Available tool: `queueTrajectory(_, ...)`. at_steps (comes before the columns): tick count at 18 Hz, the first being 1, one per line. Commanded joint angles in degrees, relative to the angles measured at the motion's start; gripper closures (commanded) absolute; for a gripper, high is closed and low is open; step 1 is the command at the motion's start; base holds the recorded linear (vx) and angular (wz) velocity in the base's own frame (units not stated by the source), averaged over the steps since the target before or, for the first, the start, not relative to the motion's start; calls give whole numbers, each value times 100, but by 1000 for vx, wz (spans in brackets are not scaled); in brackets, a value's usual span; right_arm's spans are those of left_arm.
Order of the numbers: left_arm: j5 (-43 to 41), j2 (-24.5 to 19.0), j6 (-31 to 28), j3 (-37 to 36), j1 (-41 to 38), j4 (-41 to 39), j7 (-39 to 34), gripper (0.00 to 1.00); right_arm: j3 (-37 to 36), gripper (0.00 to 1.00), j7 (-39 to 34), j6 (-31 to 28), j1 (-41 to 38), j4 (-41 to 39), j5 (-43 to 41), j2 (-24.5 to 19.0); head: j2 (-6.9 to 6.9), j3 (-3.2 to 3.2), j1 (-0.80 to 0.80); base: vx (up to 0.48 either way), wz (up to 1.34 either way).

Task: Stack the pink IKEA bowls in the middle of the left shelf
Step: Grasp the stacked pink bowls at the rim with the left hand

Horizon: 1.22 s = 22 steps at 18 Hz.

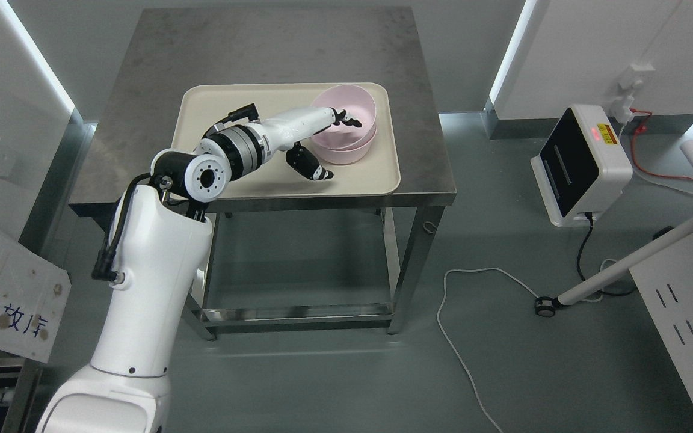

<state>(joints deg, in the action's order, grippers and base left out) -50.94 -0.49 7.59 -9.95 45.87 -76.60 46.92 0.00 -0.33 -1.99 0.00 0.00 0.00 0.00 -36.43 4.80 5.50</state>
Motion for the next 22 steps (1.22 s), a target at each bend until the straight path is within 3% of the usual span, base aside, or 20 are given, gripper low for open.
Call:
queueTrajectory(1, -364, -51, -65, -640, 19, -198, 1, 34, -61, 0, -2, -3, -167, -193, -9, 100, 0, 0, 0, 0, 0)
queueTrajectory(6, -390, -51, -65, -850, 264, 30, -17, 47, -61, 0, -2, -3, -167, -193, 0, 100, 0, 0, 0, 0, 0)
queueTrajectory(18, -847, -51, -65, -1185, 371, 523, -412, 47, -61, 0, -2, -3, -167, -193, 0, 100, 0, 0, 0, 0, 0)
queueTrajectory(22, -883, -51, -65, -1123, 371, 558, -412, 55, -61, 0, -2, 5, -167, -193, 0, 100, 0, 0, 0, 0, 0)
